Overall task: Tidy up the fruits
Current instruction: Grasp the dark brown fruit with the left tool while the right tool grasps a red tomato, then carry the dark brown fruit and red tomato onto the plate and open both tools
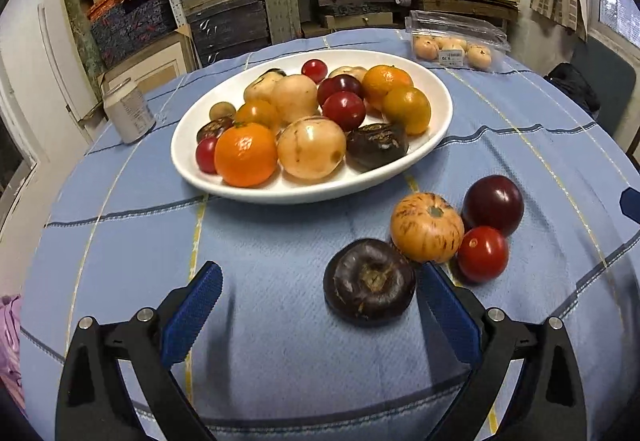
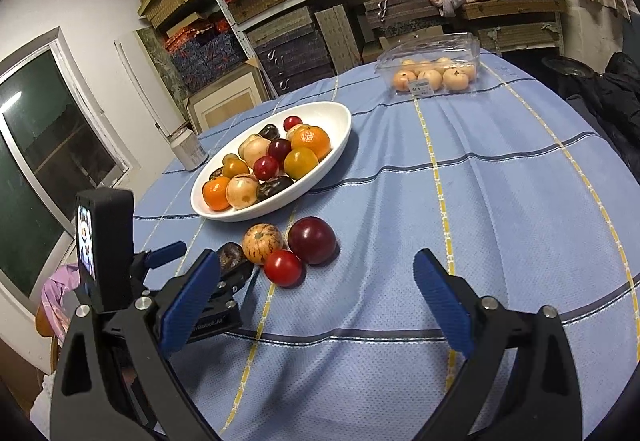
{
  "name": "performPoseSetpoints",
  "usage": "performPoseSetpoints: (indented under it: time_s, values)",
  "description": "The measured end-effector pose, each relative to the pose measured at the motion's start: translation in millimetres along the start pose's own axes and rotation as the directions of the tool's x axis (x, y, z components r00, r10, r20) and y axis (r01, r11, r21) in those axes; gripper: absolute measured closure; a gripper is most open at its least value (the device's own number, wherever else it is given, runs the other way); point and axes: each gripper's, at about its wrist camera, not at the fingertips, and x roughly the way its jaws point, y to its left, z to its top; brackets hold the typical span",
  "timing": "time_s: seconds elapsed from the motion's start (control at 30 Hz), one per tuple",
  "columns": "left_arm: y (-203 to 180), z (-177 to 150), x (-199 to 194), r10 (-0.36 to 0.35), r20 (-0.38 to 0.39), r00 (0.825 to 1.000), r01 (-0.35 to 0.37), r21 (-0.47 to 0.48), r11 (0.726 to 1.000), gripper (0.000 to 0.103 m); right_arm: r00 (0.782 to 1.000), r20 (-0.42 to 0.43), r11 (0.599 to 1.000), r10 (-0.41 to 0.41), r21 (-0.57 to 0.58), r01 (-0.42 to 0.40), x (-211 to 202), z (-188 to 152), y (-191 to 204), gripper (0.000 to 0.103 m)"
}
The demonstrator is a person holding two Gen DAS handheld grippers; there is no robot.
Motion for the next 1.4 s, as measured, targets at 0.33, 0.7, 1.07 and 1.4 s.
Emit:
performPoseSetpoints:
  time_s: [0.33,0.7,1.07,1.4]
  values:
    - [-6.5,0.0,-2.9,-0.028,0.023,0.999,0.027,0.038,0.999,0.025,1.000,-0.014,1.000,-0.022,0.001,0.022,6.0,-1.1,-2.3,0.008]
    - [-1.1,-12.8,-13.0,-0.066,0.018,0.998,0.065,0.046,0.997,0.059,0.998,-0.045,0.999,-0.036,0.008,0.036,14.6,-1.5,-8.8,0.008]
    - [53.5,-30.0,-48.6,-0.088,0.074,0.993,0.096,-0.117,0.988,0.059,0.991,-0.087,0.948,-0.102,-0.312,0.070,41.6,-25.8,41.0,0.025]
    - [45.8,-28.0,-49.2,-0.144,0.067,0.987,0.150,-0.099,0.984,0.059,0.982,-0.162,0.959,-0.101,-0.278,0.053,77.1,-13.8,45.9,0.048]
